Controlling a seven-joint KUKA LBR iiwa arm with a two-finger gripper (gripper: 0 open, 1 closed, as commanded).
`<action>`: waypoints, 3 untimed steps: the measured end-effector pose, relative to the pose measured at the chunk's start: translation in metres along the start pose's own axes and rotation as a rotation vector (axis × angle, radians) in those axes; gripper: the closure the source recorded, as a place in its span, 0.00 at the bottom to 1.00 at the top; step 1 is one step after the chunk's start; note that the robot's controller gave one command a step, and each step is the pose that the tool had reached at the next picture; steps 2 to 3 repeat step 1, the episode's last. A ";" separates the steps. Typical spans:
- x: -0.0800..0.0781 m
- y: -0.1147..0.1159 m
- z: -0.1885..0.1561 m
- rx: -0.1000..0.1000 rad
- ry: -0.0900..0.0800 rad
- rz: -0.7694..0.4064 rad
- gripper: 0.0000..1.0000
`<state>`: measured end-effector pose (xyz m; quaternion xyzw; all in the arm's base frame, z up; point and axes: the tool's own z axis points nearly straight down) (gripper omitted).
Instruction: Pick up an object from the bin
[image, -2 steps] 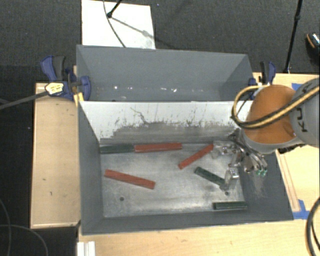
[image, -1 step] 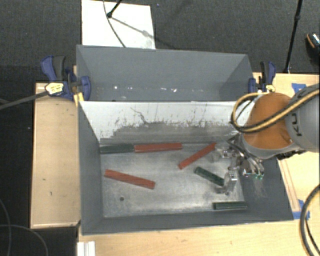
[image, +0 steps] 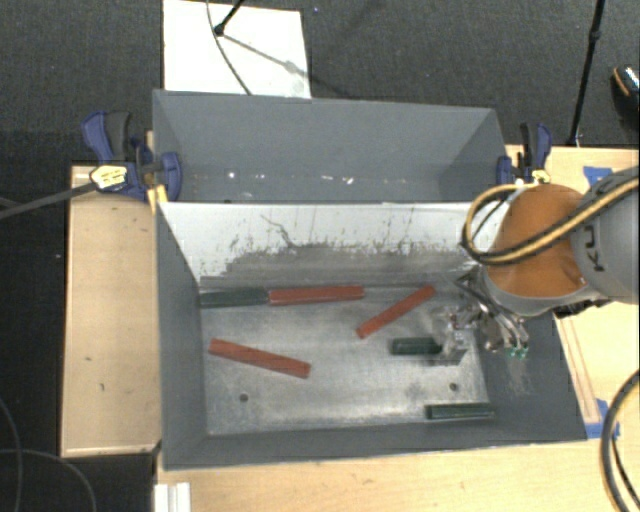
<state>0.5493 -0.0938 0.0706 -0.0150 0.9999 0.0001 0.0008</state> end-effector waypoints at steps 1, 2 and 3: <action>-0.004 0.018 -0.135 0.002 -0.009 -0.039 1.00; -0.004 0.018 -0.135 0.002 -0.009 -0.039 1.00; -0.004 0.018 -0.135 0.002 -0.009 -0.039 1.00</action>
Offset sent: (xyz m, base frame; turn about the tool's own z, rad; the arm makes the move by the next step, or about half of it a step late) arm 0.0006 0.0184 0.1292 -0.0308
